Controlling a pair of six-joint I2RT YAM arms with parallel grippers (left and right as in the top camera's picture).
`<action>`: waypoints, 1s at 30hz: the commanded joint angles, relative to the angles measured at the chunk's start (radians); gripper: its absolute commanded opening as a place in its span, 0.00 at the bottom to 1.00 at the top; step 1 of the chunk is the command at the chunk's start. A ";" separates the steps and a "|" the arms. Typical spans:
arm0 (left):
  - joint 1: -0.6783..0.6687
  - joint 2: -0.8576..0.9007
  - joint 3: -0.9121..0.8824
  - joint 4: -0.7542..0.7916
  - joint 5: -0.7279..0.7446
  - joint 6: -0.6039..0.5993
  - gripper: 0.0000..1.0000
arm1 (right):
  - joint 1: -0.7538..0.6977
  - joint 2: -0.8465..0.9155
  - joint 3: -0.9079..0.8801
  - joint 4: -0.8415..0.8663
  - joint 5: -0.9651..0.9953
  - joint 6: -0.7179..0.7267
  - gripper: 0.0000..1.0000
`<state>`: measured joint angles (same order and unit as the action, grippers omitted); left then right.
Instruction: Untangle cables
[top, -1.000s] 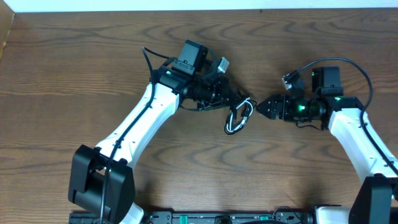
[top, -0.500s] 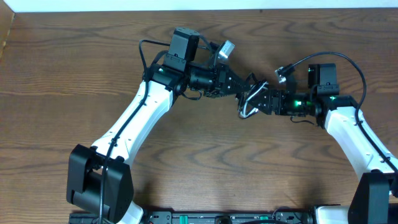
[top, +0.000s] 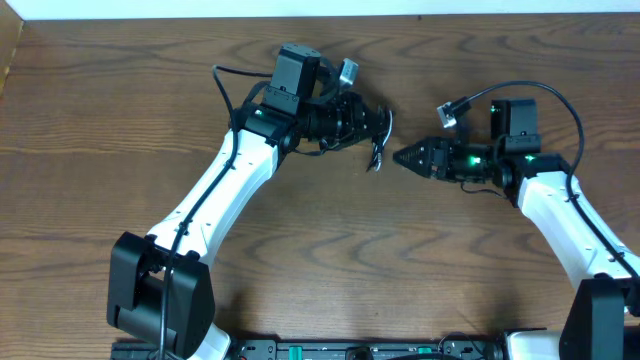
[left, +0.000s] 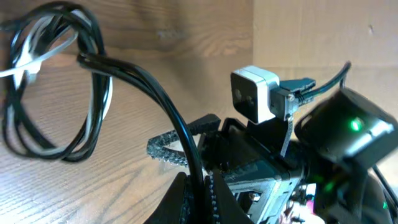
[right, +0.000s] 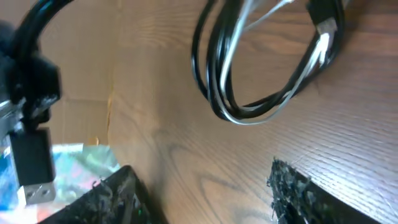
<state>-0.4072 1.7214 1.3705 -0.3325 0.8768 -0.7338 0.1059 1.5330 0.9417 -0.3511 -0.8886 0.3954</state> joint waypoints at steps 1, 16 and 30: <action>0.003 0.002 0.012 0.013 -0.026 -0.087 0.07 | 0.054 0.005 0.018 0.039 0.188 0.172 0.68; 0.002 0.002 0.012 0.017 -0.013 -0.208 0.07 | 0.235 0.173 0.018 0.226 0.479 0.262 0.25; 0.104 0.002 0.012 -0.085 -0.007 0.072 0.07 | -0.024 -0.053 0.019 0.048 0.254 0.037 0.01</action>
<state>-0.3168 1.7214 1.3705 -0.3767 0.8619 -0.8318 0.1486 1.5600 0.9443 -0.2615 -0.5446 0.5343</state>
